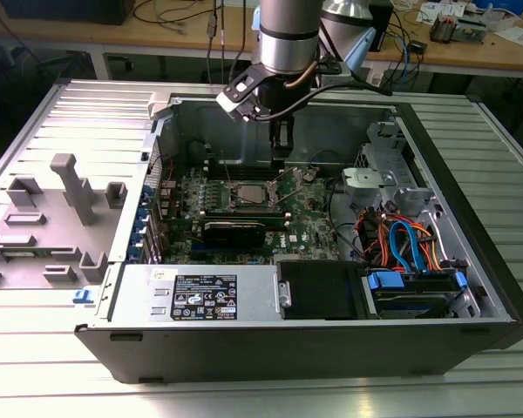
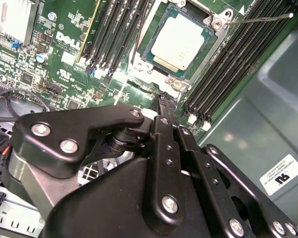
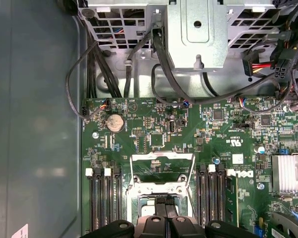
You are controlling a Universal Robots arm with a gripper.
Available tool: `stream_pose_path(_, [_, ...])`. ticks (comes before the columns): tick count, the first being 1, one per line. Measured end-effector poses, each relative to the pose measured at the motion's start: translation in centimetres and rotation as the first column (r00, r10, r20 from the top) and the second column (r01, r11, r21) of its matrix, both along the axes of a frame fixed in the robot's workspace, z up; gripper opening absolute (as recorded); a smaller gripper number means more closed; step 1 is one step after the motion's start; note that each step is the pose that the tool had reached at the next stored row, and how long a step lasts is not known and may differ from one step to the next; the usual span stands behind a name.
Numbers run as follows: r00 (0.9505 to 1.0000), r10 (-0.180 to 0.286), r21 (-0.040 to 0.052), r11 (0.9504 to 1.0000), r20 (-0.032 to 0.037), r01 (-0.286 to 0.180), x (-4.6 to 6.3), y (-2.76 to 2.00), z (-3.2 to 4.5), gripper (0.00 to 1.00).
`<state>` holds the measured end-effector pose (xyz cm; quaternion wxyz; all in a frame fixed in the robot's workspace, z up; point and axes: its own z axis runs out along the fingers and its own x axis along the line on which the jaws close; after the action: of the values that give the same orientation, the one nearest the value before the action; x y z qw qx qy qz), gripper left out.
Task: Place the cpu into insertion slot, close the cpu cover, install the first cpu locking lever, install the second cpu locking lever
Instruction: 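Close the cpu cover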
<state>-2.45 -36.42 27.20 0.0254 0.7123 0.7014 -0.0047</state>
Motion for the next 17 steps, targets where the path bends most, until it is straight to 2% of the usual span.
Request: stream_pose_path(17, [1.0,0.0,0.0001,1.0,0.0,0.0,1.1,0.06,0.0,0.11])
